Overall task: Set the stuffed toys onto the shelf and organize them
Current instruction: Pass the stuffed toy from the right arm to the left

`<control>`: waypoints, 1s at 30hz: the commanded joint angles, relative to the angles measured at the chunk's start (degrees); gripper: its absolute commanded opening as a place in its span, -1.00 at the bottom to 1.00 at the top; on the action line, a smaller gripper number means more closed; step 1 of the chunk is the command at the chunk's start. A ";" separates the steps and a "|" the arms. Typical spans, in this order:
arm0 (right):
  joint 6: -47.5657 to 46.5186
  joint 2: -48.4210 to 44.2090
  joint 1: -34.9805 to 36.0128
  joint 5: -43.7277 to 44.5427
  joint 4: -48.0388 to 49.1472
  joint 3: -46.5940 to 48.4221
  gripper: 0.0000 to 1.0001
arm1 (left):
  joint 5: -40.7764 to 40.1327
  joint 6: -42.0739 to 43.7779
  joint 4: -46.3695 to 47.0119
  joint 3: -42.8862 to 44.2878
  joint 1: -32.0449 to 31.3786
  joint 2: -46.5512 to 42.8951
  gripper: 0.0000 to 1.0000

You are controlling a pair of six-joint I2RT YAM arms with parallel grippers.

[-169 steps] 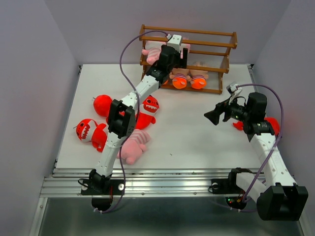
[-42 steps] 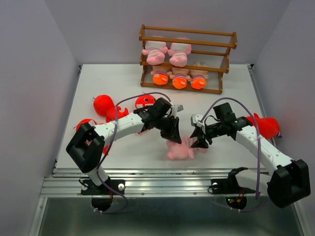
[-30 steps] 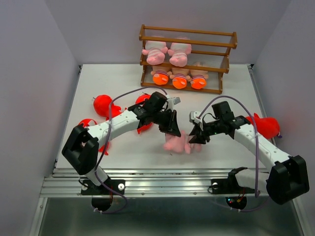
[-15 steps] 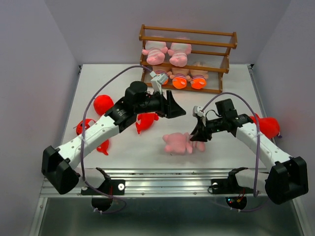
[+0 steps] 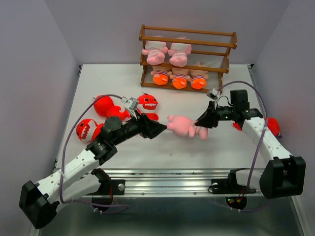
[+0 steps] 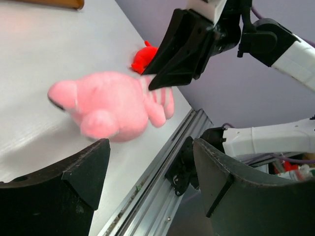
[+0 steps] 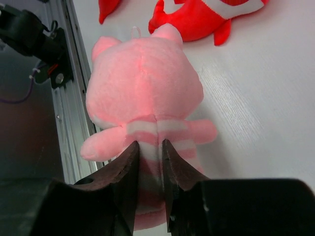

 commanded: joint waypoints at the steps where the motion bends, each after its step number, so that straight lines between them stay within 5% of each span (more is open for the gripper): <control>1: 11.84 2.17 -1.32 -2.57 6.36 6.09 -0.99 | -12.39 -9.59 10.66 -8.49 -1.23 -8.60 0.58; 7: 38.98 1.03 -2.38 1.65 22.96 6.20 -0.99 | -20.60 -11.37 19.89 -13.53 -7.21 -8.46 0.58; 17: 81.76 0.42 -2.38 4.73 52.38 -1.43 -0.99 | -23.50 -9.97 38.87 -6.87 -14.68 12.61 0.60; 30: 111.87 -0.99 -2.38 7.98 82.21 -14.46 -0.99 | -22.53 -11.10 45.83 6.06 -15.92 29.60 0.62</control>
